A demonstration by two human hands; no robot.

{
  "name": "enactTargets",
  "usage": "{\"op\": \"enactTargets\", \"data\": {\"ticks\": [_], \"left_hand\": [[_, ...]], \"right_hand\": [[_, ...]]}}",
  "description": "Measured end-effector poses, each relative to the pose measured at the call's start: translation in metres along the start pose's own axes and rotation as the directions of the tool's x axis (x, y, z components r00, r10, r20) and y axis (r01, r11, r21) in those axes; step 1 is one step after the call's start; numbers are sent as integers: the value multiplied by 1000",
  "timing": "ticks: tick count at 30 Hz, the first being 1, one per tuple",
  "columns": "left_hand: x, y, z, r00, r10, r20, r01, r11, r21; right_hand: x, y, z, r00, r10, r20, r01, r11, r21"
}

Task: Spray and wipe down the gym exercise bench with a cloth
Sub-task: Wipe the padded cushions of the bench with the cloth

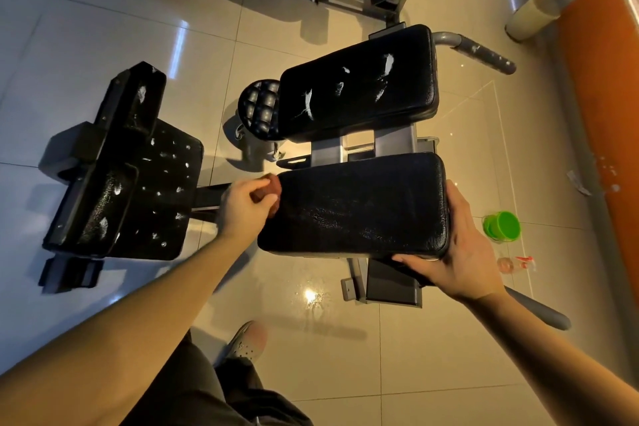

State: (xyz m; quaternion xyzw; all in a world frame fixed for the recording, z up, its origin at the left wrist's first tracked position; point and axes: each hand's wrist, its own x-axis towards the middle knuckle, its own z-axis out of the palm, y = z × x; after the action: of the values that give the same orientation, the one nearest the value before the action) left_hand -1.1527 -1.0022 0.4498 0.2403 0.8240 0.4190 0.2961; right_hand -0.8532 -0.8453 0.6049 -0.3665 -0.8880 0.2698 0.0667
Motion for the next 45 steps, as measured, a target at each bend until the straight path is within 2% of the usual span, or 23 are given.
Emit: {"op": "enactTargets", "data": {"ticks": [2,4,7,10,12,14,17,20,22,24,26,28,31,34,36,38,40,43,45], "left_hand": [[21,31,16,999,52,18,-51,997,-50],[22,49,24,994,103,21,-103,995,-18],[-26,38,11,986,138,90,-134,990,-52],[-88,17,-7,948,271,165,-268,963,-41],[-87,19,-8,939,299,169,-295,954,-53],[-50,33,2,949,291,119,-286,957,-54],[16,56,19,983,177,54,-175,984,-42],[-2,64,25,983,175,59,-172,984,-46],[-50,62,19,953,274,130,-262,960,-101],[-92,55,10,890,403,215,-369,912,-180],[-92,58,9,856,459,238,-432,888,-157],[-57,71,19,882,442,167,-431,897,-96],[8,95,36,954,293,60,-292,956,-23],[5,103,38,967,250,48,-247,967,-59],[-39,102,32,929,340,147,-322,938,-130],[-87,95,25,840,488,236,-447,870,-209],[-98,95,24,789,549,275,-504,835,-221],[-48,116,39,832,521,188,-495,852,-171],[-8,132,50,913,393,112,-372,913,-170]], "right_hand": [[0,1,0,1000,-13,-7,13,1000,-3],[1,1,0,1000,-9,-1,9,1000,-12],[0,1,-1,1000,-12,-13,12,1000,-2],[2,0,0,999,-35,-7,35,999,8],[-1,0,1,1000,-23,0,23,1000,9],[-2,1,2,1000,-12,-2,12,1000,14],[1,-4,1,1000,-6,2,6,1000,7],[0,-4,0,1000,14,2,-14,1000,7],[1,-7,-1,1000,8,-9,-8,1000,2],[1,-7,0,1000,-4,-5,4,1000,3],[1,-6,0,1000,-10,-14,10,1000,1],[1,-5,0,1000,-7,-13,7,1000,5],[0,-3,0,1000,-9,-19,9,1000,1],[1,-1,1,1000,-10,-21,10,1000,-8],[1,-1,0,999,-30,-30,30,1000,-5],[2,-2,1,999,-36,-26,36,999,-11],[1,-2,0,999,-35,-31,34,999,-11],[1,0,0,999,-31,-31,31,999,-16],[1,-1,0,999,-26,-31,25,1000,-18]]}}
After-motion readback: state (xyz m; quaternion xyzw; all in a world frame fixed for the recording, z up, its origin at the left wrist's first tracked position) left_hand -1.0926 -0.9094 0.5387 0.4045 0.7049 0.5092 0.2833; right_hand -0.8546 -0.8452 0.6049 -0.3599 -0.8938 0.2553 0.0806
